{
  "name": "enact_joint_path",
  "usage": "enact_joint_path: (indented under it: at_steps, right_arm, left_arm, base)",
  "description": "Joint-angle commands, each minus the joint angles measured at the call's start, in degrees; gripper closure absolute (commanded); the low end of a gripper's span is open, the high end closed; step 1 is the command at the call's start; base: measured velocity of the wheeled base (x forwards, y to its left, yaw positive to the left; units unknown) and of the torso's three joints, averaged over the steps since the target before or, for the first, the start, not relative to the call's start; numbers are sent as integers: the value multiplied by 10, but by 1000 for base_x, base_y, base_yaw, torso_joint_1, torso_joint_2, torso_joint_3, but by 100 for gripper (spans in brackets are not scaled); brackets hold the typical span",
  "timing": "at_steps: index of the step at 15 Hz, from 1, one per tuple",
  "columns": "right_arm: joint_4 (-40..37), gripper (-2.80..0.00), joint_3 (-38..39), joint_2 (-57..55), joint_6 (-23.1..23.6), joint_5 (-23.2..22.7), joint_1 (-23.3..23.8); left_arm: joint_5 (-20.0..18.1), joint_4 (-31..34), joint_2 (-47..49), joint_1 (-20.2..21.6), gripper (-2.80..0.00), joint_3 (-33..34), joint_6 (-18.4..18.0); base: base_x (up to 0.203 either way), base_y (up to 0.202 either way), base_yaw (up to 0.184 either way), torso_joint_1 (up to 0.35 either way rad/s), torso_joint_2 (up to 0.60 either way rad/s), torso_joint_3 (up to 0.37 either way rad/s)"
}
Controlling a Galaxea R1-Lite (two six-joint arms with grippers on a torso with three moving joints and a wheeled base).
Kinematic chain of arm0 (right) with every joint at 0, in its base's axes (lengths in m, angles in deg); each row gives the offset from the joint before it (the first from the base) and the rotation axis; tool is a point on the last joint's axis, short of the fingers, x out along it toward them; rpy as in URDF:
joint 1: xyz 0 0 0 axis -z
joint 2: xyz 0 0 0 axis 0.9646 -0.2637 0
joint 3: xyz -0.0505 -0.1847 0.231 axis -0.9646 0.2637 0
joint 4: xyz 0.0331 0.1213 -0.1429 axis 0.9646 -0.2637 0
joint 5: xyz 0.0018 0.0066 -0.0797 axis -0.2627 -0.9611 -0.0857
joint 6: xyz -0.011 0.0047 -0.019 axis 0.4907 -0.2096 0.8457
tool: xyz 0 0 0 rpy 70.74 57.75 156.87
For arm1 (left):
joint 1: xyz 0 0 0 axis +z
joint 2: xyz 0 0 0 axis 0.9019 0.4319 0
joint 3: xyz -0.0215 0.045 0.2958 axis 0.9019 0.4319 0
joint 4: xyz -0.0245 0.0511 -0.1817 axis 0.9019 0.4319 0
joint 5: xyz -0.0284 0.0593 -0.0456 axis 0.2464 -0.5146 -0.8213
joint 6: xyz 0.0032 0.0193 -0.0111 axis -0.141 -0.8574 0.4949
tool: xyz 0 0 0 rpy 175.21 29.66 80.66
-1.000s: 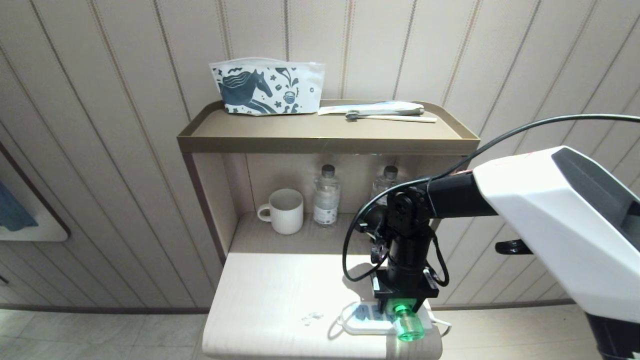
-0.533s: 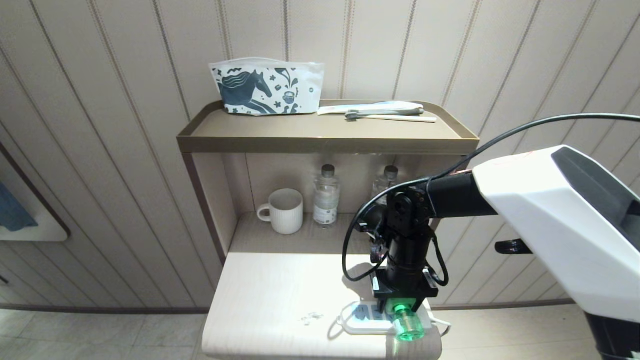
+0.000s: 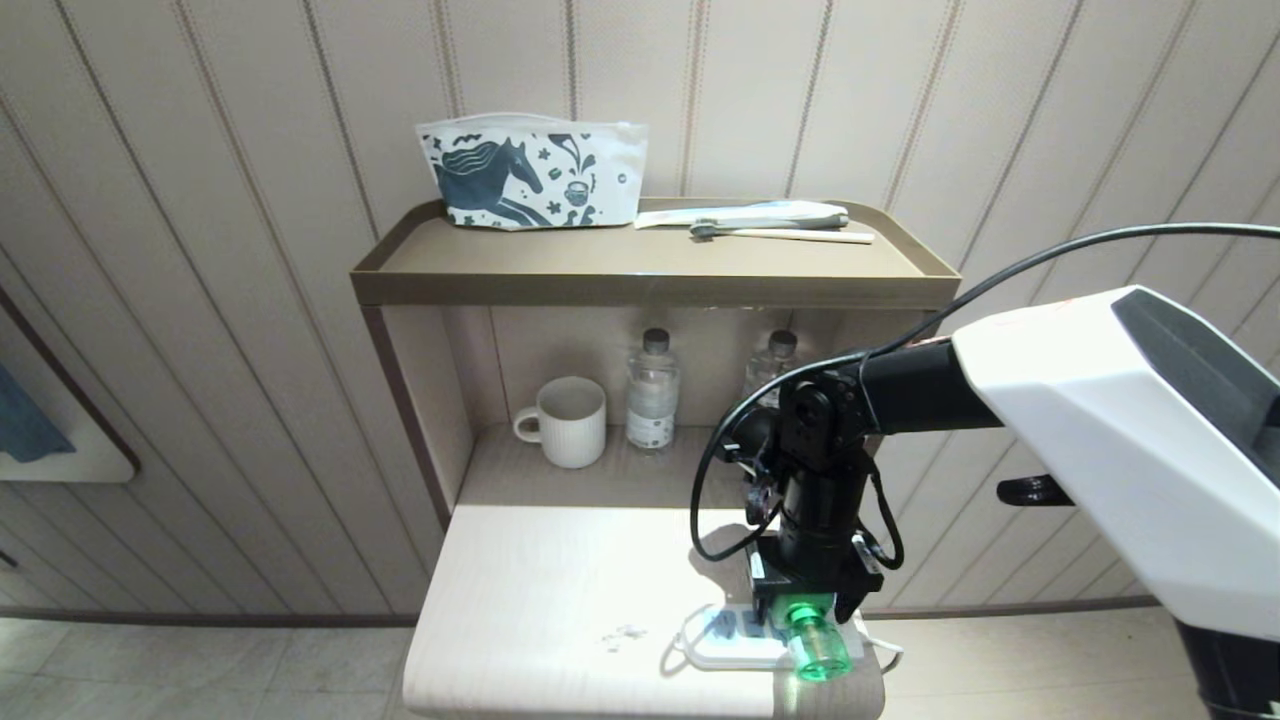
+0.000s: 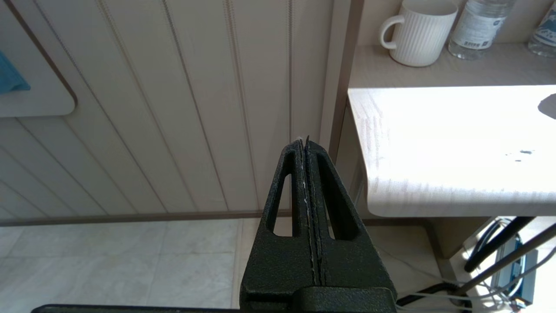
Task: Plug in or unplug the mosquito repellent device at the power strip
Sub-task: Insert the plug into the socket, then hold the socket with your left hand and unplug it with your right hand
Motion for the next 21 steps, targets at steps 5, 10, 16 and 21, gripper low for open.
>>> enact_joint_path:
  at_steps: [5, 10, 16, 21]
  right_arm:
    - [-4, -280, -34, 16, -2, -1, -4]
    - [-5, -280, -46, 30, -3, -1, -5]
    - [-5, -280, -48, 60, -3, 10, -4]
    - [-9, -280, -56, 110, -1, 34, -5]
  left_arm:
    - [0, 0, 0, 0, 0, 0, 0]
    - [0, 0, 0, 0, 0, 0, 0]
    - [0, 0, 0, 0, 0, 0, 0]
    - [0, 0, 0, 0, 0, 1, 0]
  base:
    - [0, 0, 0, 0, 0, 0]
    - [0, 0, 0, 0, 0, 0]
    - [0, 0, 0, 0, 0, 0]
    - [0, 0, 0, 0, 0, 0]
